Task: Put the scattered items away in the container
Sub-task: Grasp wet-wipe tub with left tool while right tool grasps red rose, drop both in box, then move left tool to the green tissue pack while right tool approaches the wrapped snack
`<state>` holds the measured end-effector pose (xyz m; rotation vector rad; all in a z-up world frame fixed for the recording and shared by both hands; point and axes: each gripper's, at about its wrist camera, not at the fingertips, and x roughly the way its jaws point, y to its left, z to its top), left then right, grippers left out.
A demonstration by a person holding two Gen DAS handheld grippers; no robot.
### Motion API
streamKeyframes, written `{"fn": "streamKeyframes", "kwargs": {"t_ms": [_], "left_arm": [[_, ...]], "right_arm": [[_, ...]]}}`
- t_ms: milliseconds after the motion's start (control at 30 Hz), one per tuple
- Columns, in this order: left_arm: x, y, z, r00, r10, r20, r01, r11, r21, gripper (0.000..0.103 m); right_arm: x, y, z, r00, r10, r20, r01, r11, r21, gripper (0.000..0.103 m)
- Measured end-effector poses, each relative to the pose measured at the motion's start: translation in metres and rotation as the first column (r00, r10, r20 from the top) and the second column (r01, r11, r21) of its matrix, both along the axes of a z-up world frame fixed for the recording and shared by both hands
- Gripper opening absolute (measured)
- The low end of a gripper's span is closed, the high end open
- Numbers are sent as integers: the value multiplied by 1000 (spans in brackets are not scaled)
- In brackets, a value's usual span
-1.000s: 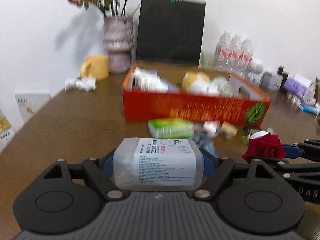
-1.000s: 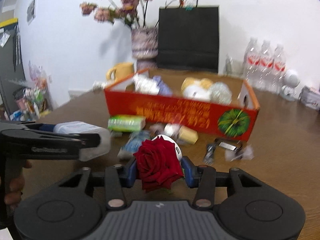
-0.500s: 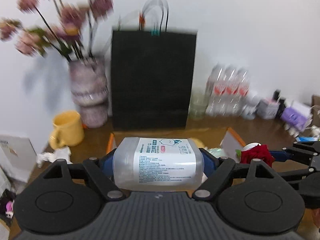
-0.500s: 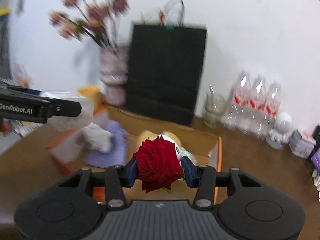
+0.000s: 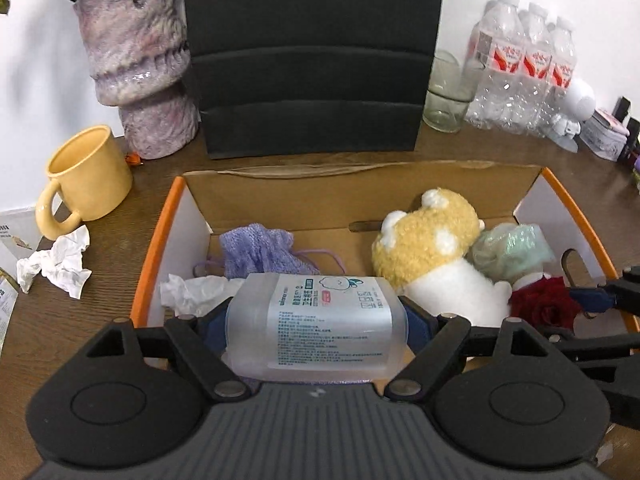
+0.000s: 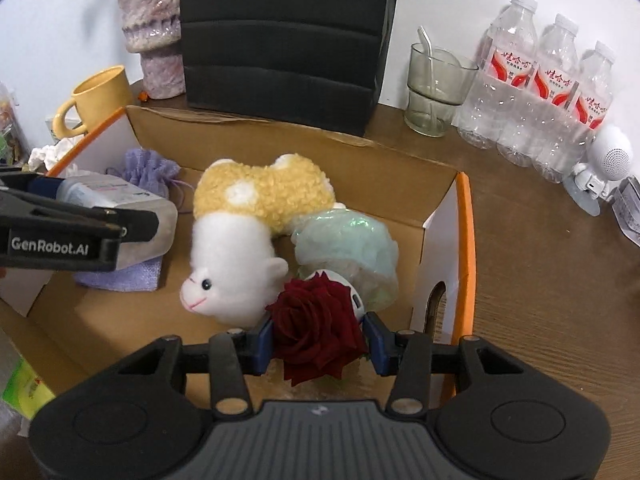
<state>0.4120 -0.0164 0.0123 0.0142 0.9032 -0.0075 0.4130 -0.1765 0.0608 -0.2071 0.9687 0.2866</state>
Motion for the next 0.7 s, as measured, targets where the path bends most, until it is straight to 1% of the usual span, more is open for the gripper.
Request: {"fn": "streamKeyframes", "kwargs": {"t_ms": [33, 67, 100, 133, 200, 267, 367, 433, 533, 600, 633, 700], "left_arm": [[0, -1, 0, 1000, -6, -2, 6, 1000, 0, 84], [-2, -1, 0, 1000, -8, 0, 8, 1000, 0, 88], [-3, -2, 2, 1000, -7, 6, 7, 1000, 5, 92], [-4, -2, 4, 1000, -7, 16, 7, 1000, 6, 94], [-9, 0, 10, 999, 0, 41, -1, 1000, 6, 99], [-14, 4, 18, 998, 13, 67, -13, 1000, -3, 101], [-30, 11, 36, 991, 32, 130, -27, 999, -42, 103], [-45, 17, 46, 984, 34, 176, -21, 997, -74, 103], [-75, 27, 58, 967, 39, 251, -10, 993, -117, 103], [-98, 32, 63, 953, 41, 301, -4, 993, -122, 103], [-110, 34, 64, 944, 44, 328, -3, 992, -123, 103], [-137, 38, 65, 918, 65, 392, -15, 992, -129, 103]], "right_arm": [[-2, 1, 1, 1000, -4, 0, 4, 1000, -1, 47], [-2, 0, 2, 1000, -15, 0, 15, 1000, 5, 49], [-3, -1, 4, 1000, -21, 1, 21, 1000, 11, 56], [-6, -2, 6, 1000, -21, 6, 21, 1000, 15, 68], [-11, -5, 13, 999, -22, 24, 21, 999, 35, 82], [-16, -8, 23, 999, -15, 45, 13, 998, 54, 83], [-29, -13, 42, 996, -15, 89, 7, 996, 93, 94], [-44, -16, 53, 991, -11, 132, -4, 994, 113, 103], [-70, -21, 66, 980, 0, 201, -27, 991, 133, 103], [-88, -25, 72, 971, 1, 240, -38, 988, 149, 103], [-100, -27, 75, 965, 4, 264, -47, 986, 158, 103], [-123, -32, 78, 950, 3, 312, -59, 984, 170, 103]]}}
